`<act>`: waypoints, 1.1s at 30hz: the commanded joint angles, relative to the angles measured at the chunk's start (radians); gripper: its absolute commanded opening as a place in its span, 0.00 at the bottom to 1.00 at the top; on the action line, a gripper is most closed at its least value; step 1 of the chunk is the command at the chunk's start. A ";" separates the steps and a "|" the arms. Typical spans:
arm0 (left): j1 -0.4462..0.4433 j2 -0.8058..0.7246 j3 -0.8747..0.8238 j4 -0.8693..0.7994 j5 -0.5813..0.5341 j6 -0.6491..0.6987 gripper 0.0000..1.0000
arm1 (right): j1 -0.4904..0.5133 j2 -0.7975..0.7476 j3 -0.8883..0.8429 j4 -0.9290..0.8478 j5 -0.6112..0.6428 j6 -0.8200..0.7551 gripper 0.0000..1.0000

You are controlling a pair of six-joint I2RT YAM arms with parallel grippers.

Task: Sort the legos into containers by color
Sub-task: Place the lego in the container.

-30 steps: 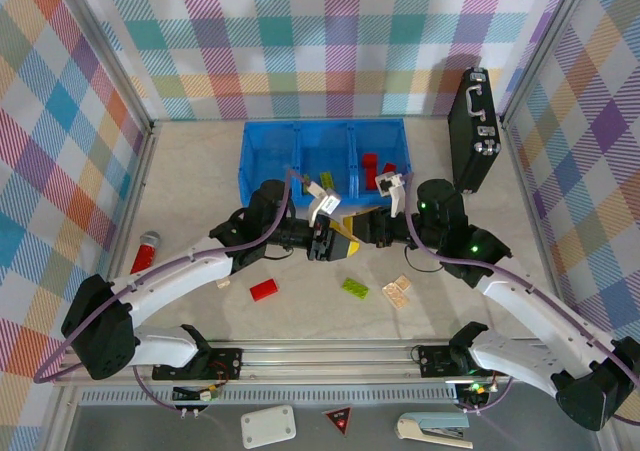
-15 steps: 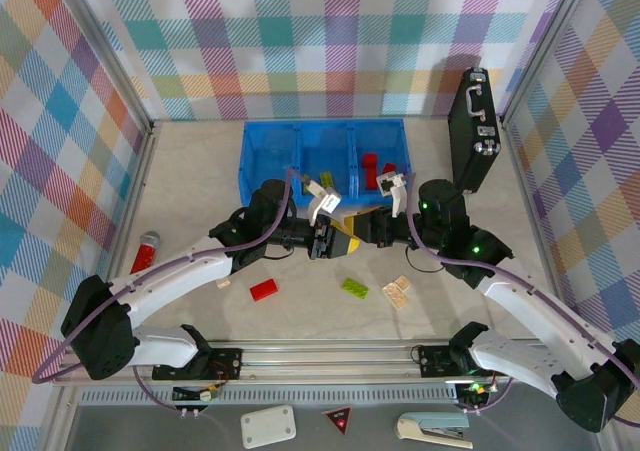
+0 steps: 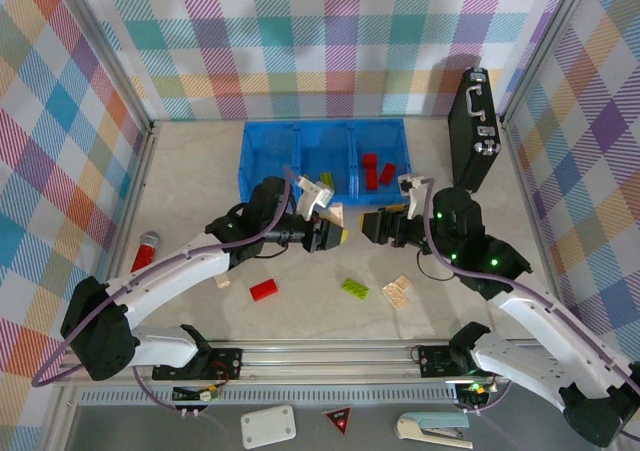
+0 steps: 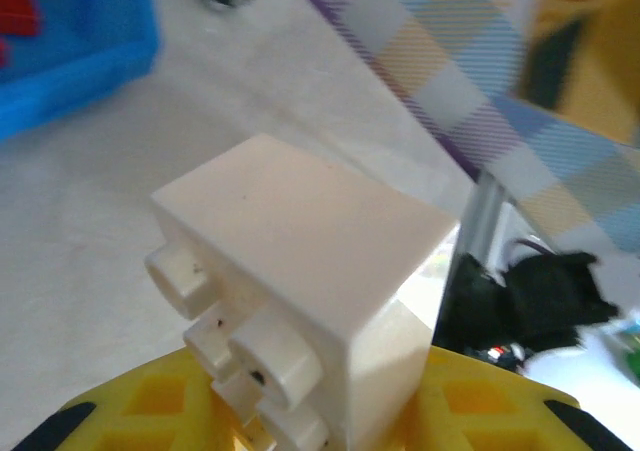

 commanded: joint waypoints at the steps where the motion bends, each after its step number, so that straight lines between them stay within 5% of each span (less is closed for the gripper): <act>1: 0.053 -0.014 0.054 -0.176 -0.175 0.044 0.27 | -0.006 -0.020 0.022 -0.061 0.108 -0.020 0.66; 8: 0.193 0.078 0.161 -0.404 -0.349 0.083 0.28 | -0.006 -0.001 0.024 -0.103 0.111 -0.009 0.65; 17: 0.360 0.291 0.363 -0.563 -0.429 0.126 0.29 | -0.006 0.018 0.039 -0.162 0.104 -0.002 0.62; 33: 0.441 0.734 0.745 -0.636 -0.532 0.179 0.29 | -0.006 -0.031 0.036 -0.234 0.114 0.014 0.58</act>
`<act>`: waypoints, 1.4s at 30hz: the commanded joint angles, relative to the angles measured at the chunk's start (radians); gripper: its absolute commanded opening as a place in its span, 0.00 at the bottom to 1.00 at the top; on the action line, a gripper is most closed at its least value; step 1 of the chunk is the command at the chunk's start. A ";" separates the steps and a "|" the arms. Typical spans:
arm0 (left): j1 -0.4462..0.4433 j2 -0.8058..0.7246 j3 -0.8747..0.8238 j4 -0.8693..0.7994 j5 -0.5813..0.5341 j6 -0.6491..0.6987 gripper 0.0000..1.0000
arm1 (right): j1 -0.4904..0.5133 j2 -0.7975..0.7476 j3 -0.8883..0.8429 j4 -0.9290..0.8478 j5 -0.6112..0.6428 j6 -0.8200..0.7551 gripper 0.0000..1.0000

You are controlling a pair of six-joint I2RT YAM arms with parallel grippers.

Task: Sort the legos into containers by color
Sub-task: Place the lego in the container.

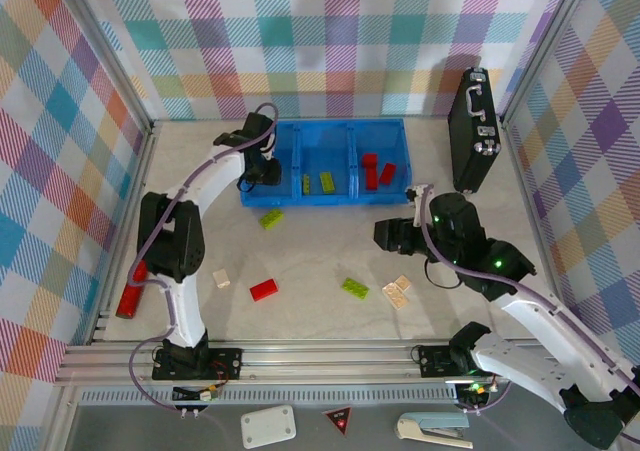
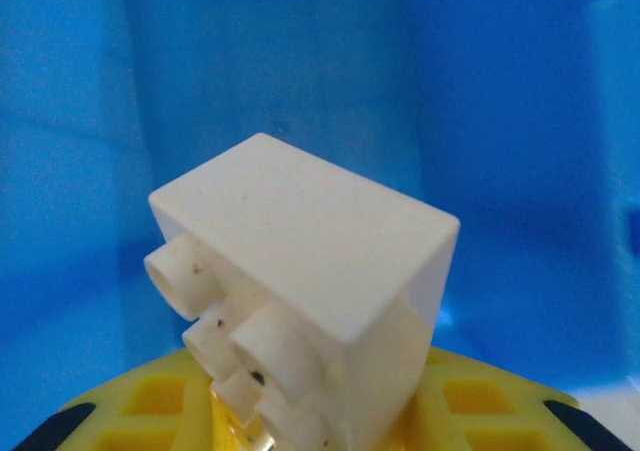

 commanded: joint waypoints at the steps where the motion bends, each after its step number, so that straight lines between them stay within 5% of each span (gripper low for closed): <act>1: 0.018 0.057 0.060 -0.041 -0.035 0.020 0.29 | -0.007 -0.027 0.022 -0.033 0.014 0.012 0.58; 15: 0.023 0.145 0.129 -0.027 -0.004 0.017 0.45 | -0.006 -0.014 0.005 -0.123 0.096 0.047 0.61; 30: 0.023 -0.012 0.060 -0.064 0.059 0.006 0.50 | -0.006 0.083 -0.016 -0.147 0.124 0.055 0.62; 42: 0.020 -0.218 -0.172 -0.079 0.113 -0.014 0.50 | -0.003 0.267 0.003 -0.207 0.057 0.003 0.59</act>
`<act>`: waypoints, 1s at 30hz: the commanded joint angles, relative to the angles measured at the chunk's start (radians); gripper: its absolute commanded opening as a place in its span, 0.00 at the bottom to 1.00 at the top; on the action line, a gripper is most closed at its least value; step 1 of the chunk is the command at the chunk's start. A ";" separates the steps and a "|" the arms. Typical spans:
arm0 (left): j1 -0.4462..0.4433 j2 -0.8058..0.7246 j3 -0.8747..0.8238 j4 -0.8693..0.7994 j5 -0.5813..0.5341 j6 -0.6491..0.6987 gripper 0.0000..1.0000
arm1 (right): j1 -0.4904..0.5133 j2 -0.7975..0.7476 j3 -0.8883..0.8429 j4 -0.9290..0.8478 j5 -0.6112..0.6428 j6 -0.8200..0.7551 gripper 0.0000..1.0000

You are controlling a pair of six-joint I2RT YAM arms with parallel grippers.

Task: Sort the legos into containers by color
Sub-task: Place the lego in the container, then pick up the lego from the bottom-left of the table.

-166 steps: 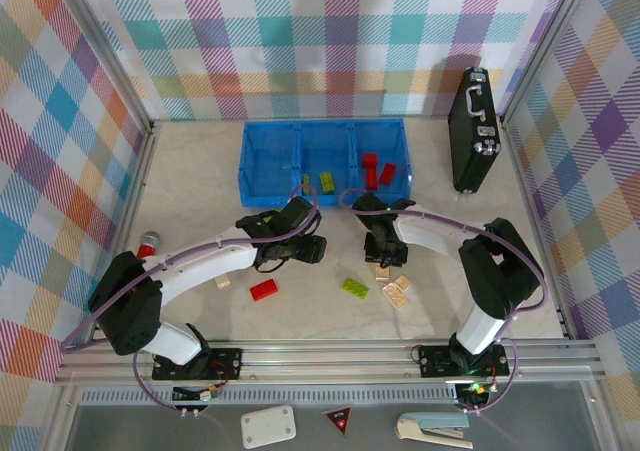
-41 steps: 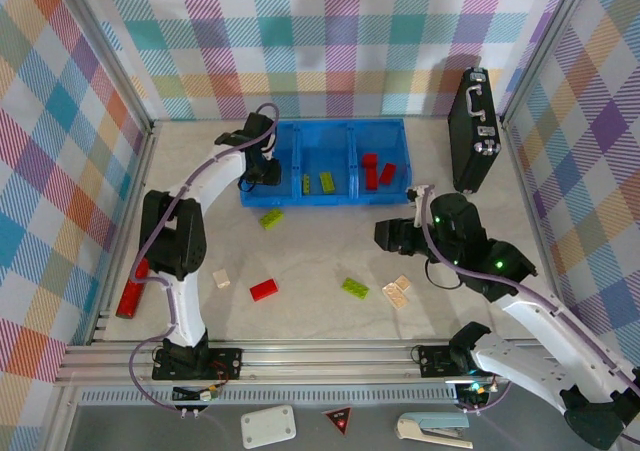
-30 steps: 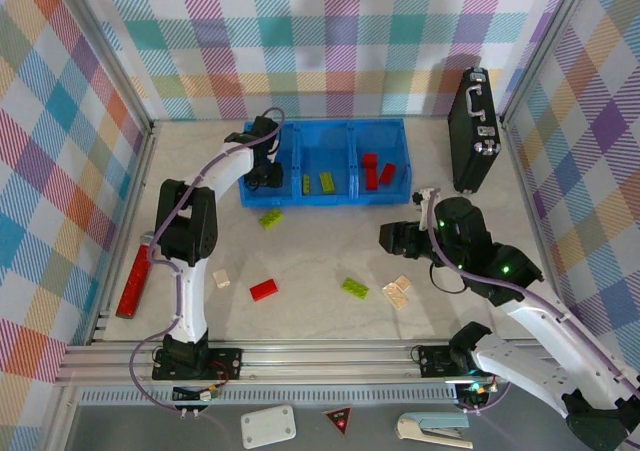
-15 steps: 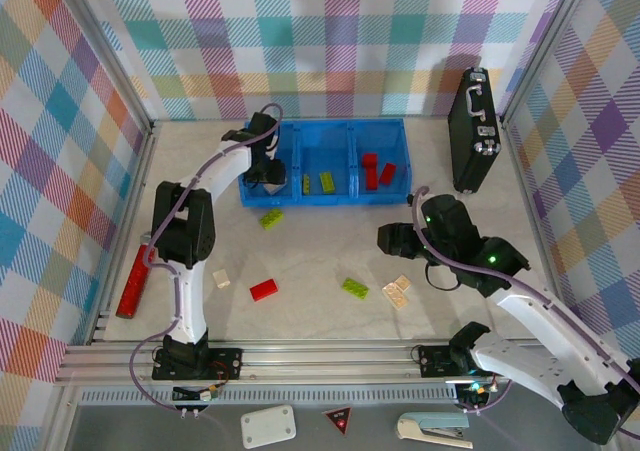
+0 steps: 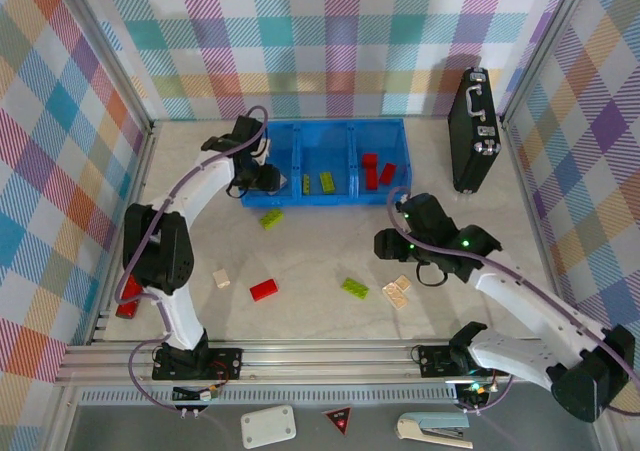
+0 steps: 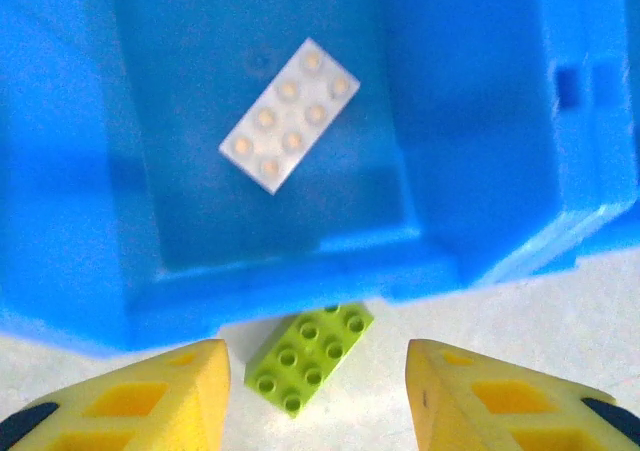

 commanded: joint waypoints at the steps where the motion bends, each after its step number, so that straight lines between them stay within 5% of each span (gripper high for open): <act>1: 0.006 -0.080 -0.064 -0.043 0.019 -0.015 0.50 | 0.001 0.077 0.031 -0.053 -0.052 -0.042 0.59; 10: 0.010 -0.257 -0.306 -0.077 -0.048 -0.079 0.50 | 0.018 0.174 0.047 -0.019 -0.077 -0.067 0.59; 15: 0.015 -0.363 -0.441 -0.113 -0.120 -0.148 0.59 | 0.018 0.214 0.064 0.001 -0.094 -0.093 0.59; 21: 0.021 -0.494 -0.603 -0.076 -0.092 -0.241 0.59 | 0.018 0.262 0.085 0.018 -0.109 -0.139 0.59; 30: 0.030 -0.503 -0.712 -0.104 -0.190 -0.433 0.56 | 0.018 0.271 0.068 0.055 -0.120 -0.196 0.59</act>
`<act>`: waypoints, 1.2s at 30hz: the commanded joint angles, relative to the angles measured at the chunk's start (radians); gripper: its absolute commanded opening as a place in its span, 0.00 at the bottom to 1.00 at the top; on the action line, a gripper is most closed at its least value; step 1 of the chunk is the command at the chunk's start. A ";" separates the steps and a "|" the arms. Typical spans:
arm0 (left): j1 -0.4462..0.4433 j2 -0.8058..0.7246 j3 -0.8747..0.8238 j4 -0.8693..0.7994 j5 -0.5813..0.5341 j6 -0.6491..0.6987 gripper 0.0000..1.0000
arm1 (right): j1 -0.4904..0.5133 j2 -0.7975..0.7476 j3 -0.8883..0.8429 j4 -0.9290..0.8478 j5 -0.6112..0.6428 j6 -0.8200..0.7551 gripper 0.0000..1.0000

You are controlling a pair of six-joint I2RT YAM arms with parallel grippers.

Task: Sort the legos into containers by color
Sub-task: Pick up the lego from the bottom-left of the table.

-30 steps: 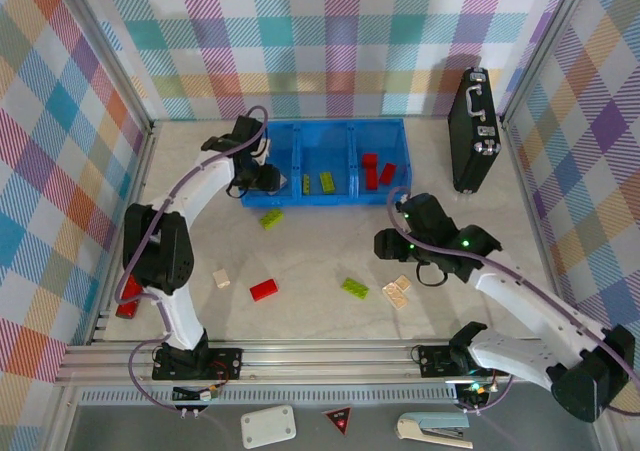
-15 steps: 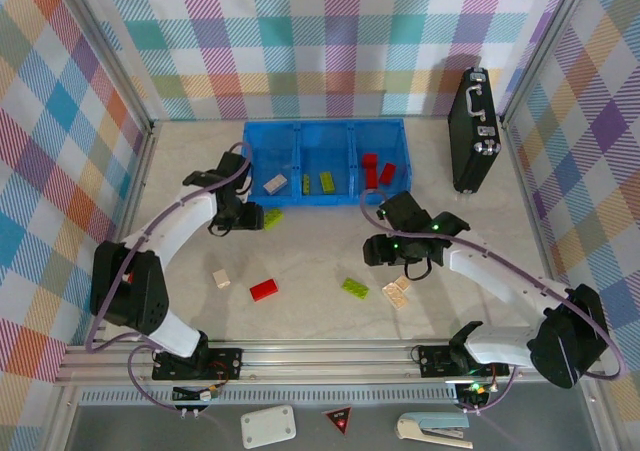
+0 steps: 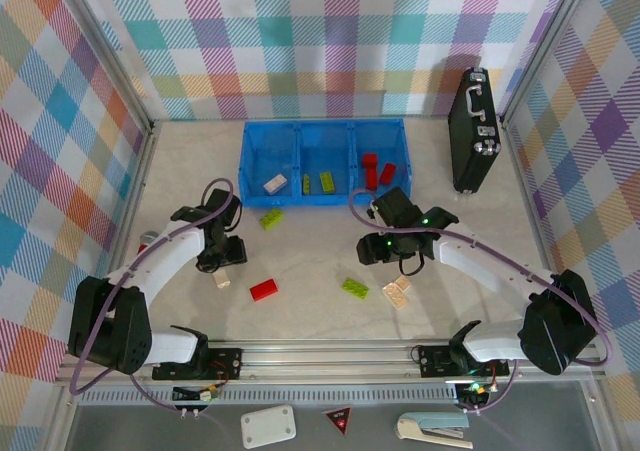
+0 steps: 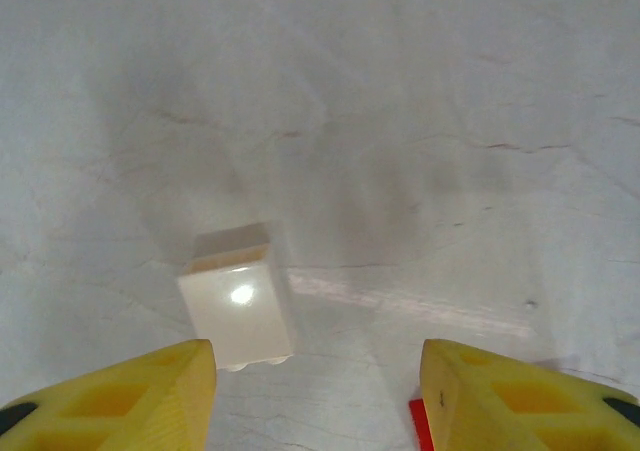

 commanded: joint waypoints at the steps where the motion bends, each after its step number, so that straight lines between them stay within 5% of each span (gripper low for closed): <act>1: 0.018 0.005 -0.023 -0.019 -0.055 -0.110 0.56 | 0.006 0.001 0.012 0.025 -0.025 -0.041 0.59; 12: 0.081 0.068 -0.125 0.065 0.000 -0.160 0.59 | 0.006 -0.031 -0.035 0.030 -0.019 -0.054 0.59; 36: 0.086 0.097 -0.122 0.116 0.086 -0.110 0.32 | 0.006 -0.026 -0.030 0.025 -0.014 -0.023 0.59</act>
